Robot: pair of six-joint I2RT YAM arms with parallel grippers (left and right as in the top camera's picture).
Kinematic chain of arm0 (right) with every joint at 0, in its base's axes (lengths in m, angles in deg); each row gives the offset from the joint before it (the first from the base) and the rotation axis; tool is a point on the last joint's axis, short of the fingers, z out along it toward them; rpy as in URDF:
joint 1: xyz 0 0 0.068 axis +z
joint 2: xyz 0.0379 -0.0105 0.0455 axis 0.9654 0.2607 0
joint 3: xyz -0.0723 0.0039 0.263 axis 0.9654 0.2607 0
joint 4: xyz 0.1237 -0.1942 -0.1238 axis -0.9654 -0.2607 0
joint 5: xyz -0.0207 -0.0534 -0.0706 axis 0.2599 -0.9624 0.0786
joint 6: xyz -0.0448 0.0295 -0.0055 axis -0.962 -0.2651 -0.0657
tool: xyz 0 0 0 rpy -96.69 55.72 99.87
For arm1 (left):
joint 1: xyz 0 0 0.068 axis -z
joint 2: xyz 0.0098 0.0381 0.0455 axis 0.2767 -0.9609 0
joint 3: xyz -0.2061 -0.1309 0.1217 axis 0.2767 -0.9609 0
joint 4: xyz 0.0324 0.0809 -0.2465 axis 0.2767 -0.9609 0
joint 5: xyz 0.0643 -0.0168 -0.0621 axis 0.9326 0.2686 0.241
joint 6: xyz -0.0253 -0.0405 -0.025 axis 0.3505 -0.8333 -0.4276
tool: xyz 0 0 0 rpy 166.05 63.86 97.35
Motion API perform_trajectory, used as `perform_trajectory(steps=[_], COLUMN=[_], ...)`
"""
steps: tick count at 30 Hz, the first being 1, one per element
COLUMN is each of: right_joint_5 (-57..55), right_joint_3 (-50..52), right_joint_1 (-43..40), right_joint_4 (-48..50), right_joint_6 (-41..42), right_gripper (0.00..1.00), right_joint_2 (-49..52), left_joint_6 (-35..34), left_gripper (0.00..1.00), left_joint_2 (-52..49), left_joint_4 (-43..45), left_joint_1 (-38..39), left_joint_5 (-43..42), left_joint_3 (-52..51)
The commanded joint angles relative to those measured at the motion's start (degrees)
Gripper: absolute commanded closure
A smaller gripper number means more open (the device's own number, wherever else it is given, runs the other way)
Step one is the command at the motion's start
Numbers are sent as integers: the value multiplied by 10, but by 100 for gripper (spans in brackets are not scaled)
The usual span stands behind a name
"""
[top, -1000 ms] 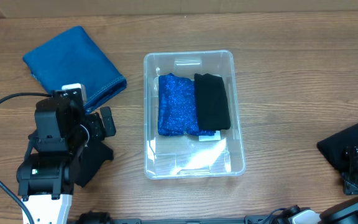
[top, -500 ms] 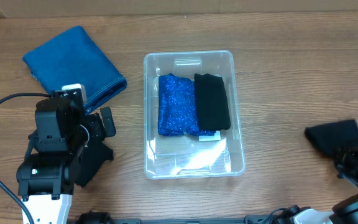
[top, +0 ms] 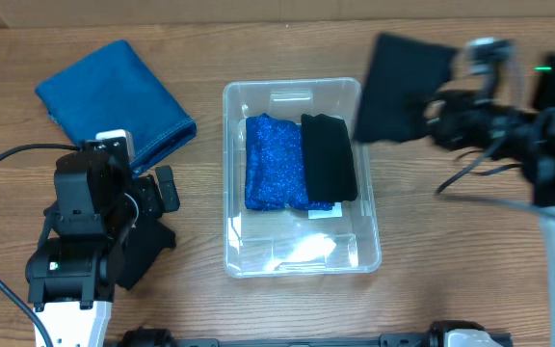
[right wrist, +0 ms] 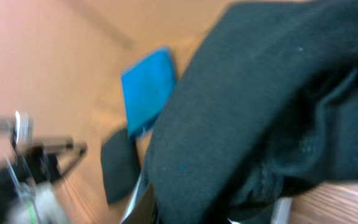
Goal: Pack container
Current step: 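Grasp the second black cloth with the right gripper, then lay the second black cloth in the bin's front half, withdraw right gripper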
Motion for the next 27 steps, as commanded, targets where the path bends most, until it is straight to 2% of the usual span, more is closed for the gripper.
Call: perform_trajectory(steps=[1,8,14,18,20,21,22,23,24,25,26,27], right_joint_5=[-86,-95,-123,-157,-184,-197,-207,-216,-231,-246,-272,-290], right_joint_3=[-22,-21,-16,-13,-2,7,21,29,39,43,44,44], right_joint_1=[128,255,320,320,317,315,312,311,311,311,311,311], right_joint_4=[-66,-242,-297,-311,-304,-289,-274,-264,-249,-243,-232,-227], right_joint_6=[-174,-420,-558,-567,-539,-514,-496,-487,-465,-453,-429,-425], right_gripper=[96,96,96,96,96,92,76,51,42,25,0,0], right_joint_2=[34,218,322,335,335,335,335,335,335,335,335,335], left_joint_6=[-3,-3,-3,-3,-3,-3,-3,-3,-3,-3,-3,-3], left_gripper=[0,0,0,0,0,0,0,0,0,0,0,0], left_joint_2=[1,1,1,1,1,1,1,1,1,1,1,1], left_joint_4=[1,1,1,0,0,0,0,0,1,1,0,0], left_joint_1=[1,1,1,1,1,1,1,1,1,1,1,1], left_joint_5=[6,6,6,6,6,6,6,6,6,6,6,6], left_joint_3=[15,15,15,15,15,15,15,15,15,15,15,15])
